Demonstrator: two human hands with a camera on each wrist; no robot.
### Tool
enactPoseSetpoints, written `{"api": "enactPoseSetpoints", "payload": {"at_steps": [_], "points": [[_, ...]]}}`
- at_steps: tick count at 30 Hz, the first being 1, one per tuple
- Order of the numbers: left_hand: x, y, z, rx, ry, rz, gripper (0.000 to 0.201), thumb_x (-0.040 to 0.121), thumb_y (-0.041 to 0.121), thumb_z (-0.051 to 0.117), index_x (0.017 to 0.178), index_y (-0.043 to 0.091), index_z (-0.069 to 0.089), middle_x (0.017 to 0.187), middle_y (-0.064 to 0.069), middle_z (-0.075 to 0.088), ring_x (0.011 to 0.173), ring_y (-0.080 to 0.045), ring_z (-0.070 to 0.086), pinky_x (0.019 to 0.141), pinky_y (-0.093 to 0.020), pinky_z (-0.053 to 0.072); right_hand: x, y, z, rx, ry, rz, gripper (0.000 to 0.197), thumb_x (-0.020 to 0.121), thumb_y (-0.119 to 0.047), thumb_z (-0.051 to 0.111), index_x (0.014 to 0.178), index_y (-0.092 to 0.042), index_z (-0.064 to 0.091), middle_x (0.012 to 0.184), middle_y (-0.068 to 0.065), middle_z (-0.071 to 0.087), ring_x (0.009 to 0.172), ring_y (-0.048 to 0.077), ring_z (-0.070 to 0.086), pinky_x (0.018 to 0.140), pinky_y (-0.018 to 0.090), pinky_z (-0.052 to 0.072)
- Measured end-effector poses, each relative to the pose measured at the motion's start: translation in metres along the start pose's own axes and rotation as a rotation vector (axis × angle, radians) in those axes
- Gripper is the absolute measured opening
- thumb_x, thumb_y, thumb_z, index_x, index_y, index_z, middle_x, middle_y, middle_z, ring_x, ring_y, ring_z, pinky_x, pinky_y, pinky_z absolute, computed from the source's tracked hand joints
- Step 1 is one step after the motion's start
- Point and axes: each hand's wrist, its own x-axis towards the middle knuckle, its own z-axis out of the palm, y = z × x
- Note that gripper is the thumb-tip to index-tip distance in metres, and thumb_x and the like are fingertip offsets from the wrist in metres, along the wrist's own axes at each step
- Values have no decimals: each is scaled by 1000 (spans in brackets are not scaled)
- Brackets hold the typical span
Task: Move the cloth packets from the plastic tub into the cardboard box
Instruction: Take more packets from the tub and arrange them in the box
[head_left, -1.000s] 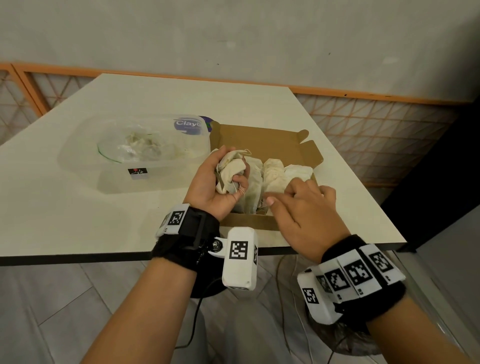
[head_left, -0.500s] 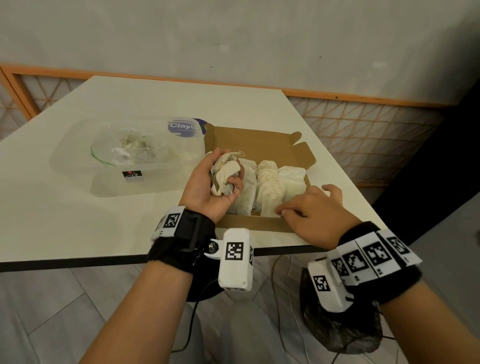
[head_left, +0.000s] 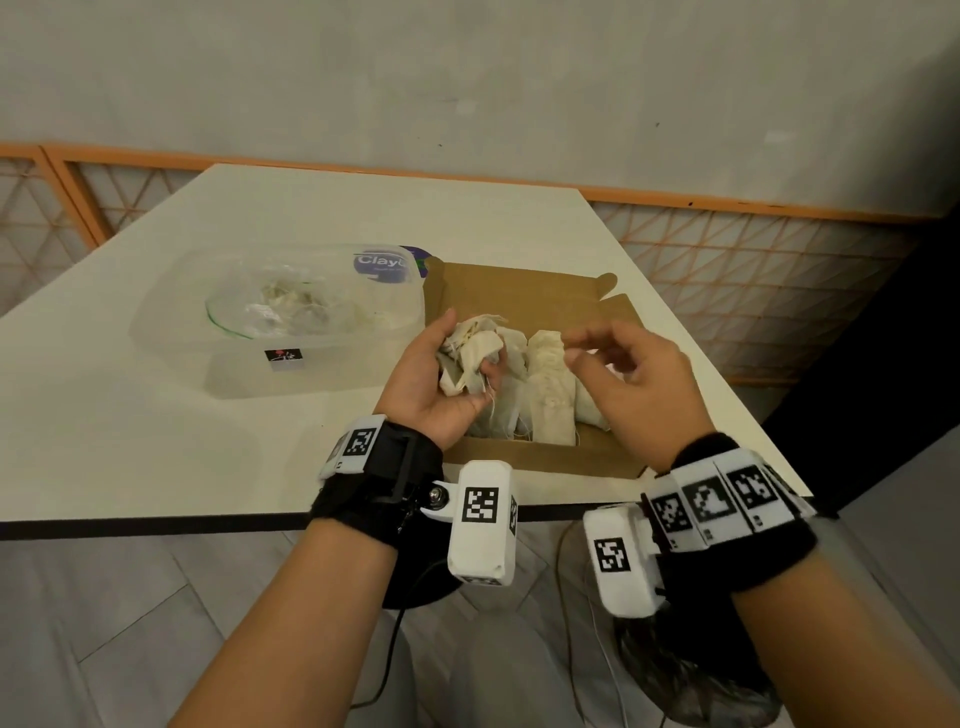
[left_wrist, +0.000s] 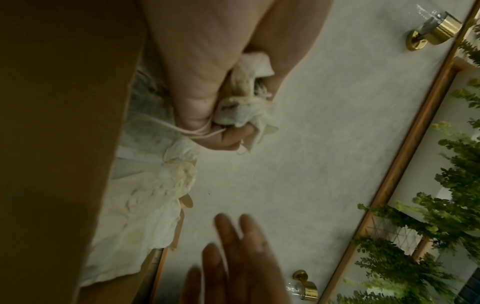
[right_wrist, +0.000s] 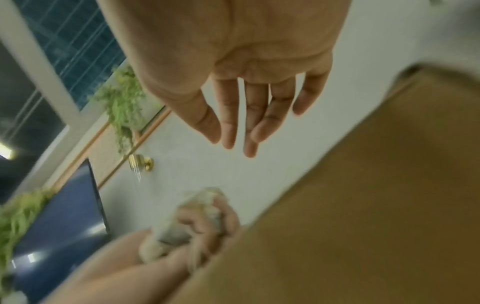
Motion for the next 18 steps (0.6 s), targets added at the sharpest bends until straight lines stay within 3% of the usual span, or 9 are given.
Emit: {"api": "enactPoseSetpoints", "payload": {"at_steps": [2,4,7,9,12,13,15,18], "points": [[-1,-1,2,25,9,12,30,96,32,50,93,4,59,84,-12,63,70,-20,62,48,-21,51,4,-9,14,147,-103,-7,21,79,-27,70,93,-36,58,94,-14,59,76,-3,52,70,14,43],[-3,-2,3,48,-26,-4,36,98,34,46,91,1,60,80,-14,65,64,-21,66,52,-25,55,7,-13,30,48,-242,-47,35,72,-33,76,100,-37,54,102,-13,51,82,-4,49,71,5,40],[-6,-3,3,119,-67,0,41,99,38,42,92,2,61,82,-15,68,73,-22,69,75,-33,58,12,-11,50,-51,-276,-108,40,70,-29,78,101,-31,52,104,-7,48,84,-6,45,71,0,35],[-5,-3,2,165,-79,47,36,99,34,43,98,1,60,89,-15,68,82,-22,69,80,-34,57,15,-8,55,42,-190,-80,28,74,-19,74,94,-27,57,101,-2,56,83,0,51,73,5,39],[-2,-4,0,185,-72,83,26,98,22,46,109,-1,55,101,-17,64,96,-22,63,88,-31,53,17,-2,54,328,-180,45,20,78,-7,70,89,-22,64,95,-2,64,87,10,58,82,21,49],[-1,-3,-1,171,-63,82,24,97,19,48,113,1,52,105,-17,61,100,-22,59,88,-28,51,16,-1,53,440,-173,79,19,79,-3,68,89,-19,65,94,0,65,89,13,60,85,25,51],[0,-2,-1,138,-50,66,21,96,15,50,114,4,51,106,-16,60,98,-20,60,77,-25,55,16,2,51,648,-116,160,15,83,1,62,89,-12,66,91,4,68,86,16,63,80,29,53],[0,-2,0,86,-23,57,14,94,12,52,107,6,54,93,-13,66,74,-19,69,64,-30,60,18,6,46,890,9,276,16,86,1,55,87,-11,66,85,5,69,77,16,64,65,23,53]]}}
